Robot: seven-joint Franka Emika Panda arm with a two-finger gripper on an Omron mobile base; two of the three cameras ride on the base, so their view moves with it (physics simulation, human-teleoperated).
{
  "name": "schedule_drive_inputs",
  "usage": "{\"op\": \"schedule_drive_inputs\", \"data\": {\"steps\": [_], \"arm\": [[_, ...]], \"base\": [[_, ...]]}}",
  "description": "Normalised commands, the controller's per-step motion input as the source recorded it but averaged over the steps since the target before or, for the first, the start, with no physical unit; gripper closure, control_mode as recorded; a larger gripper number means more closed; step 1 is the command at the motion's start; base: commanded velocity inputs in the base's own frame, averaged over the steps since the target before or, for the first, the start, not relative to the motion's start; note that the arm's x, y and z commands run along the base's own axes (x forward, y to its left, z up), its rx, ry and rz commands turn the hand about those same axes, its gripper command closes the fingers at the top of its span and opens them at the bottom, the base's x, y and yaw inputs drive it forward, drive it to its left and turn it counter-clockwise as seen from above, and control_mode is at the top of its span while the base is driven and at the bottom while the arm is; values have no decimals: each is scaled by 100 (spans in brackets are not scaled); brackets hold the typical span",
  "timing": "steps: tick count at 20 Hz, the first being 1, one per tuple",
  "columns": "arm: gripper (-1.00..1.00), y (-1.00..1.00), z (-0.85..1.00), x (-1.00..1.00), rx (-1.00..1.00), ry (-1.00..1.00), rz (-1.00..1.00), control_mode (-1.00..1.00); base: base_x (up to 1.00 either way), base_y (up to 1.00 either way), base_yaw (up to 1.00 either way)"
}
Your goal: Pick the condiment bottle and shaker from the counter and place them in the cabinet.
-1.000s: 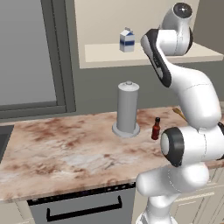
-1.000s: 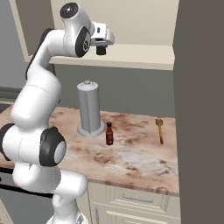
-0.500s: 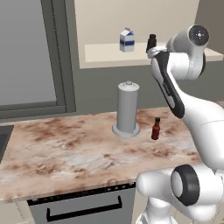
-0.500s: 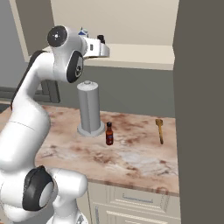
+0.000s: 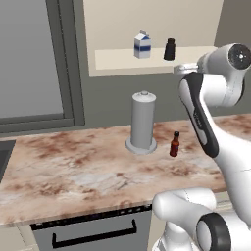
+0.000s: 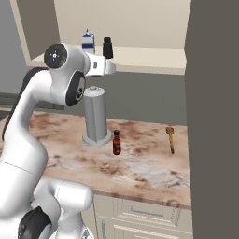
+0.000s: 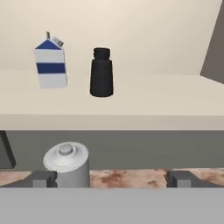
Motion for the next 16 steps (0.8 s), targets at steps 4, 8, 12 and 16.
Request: {"op": "schedule_drive_inputs", "data": {"steps": [4,8,12,16], "arm": [[-100,-7,-23,-25,1,4,0,-100],[-100,-6,-46,-3,0,11,0,-100],[-100,-21,-47,0,1,10,4,-100],[-100,-34,-46,0,2,9,11,-100]], "base": [[0,0,0],[0,0,0],[0,0,0],[0,0,0]]}}
